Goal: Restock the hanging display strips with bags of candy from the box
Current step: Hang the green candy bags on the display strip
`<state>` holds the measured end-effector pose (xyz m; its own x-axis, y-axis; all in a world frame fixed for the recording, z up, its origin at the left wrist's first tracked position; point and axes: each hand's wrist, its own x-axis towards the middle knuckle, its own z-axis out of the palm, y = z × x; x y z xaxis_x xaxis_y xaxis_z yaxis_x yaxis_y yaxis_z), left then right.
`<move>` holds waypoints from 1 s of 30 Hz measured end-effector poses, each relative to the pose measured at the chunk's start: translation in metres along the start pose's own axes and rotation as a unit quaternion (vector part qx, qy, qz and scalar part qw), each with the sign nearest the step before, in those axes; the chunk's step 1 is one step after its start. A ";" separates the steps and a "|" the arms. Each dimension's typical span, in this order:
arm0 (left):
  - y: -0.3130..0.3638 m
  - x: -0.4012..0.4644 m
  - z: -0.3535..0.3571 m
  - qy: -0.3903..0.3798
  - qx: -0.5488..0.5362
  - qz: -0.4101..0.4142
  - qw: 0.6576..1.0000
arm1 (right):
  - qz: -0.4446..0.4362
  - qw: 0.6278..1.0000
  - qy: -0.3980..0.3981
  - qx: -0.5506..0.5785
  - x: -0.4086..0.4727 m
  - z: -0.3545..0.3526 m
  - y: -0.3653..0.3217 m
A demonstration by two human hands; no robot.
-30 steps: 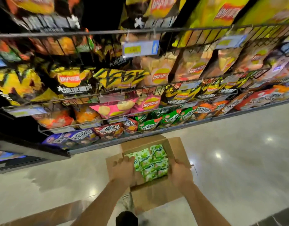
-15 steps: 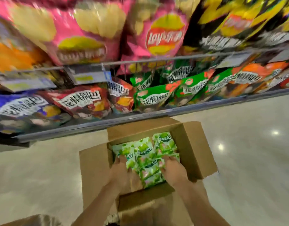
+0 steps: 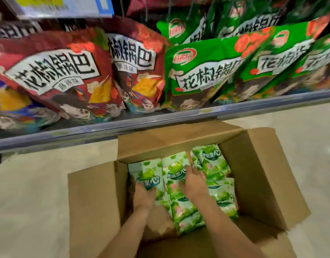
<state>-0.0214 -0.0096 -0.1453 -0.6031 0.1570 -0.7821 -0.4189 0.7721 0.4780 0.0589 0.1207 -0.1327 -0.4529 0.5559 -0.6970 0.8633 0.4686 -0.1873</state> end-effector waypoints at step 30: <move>0.019 -0.041 -0.013 0.037 -0.026 0.027 0.999 | 0.112 0.913 -0.007 0.392 -0.041 -0.016 0.017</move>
<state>-0.0134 -0.0099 -0.0989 -0.6729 0.1501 -0.7243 -0.4184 0.7302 0.5401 0.0888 0.1170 -0.0961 -0.2478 0.5660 -0.7863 0.8301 -0.2945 -0.4735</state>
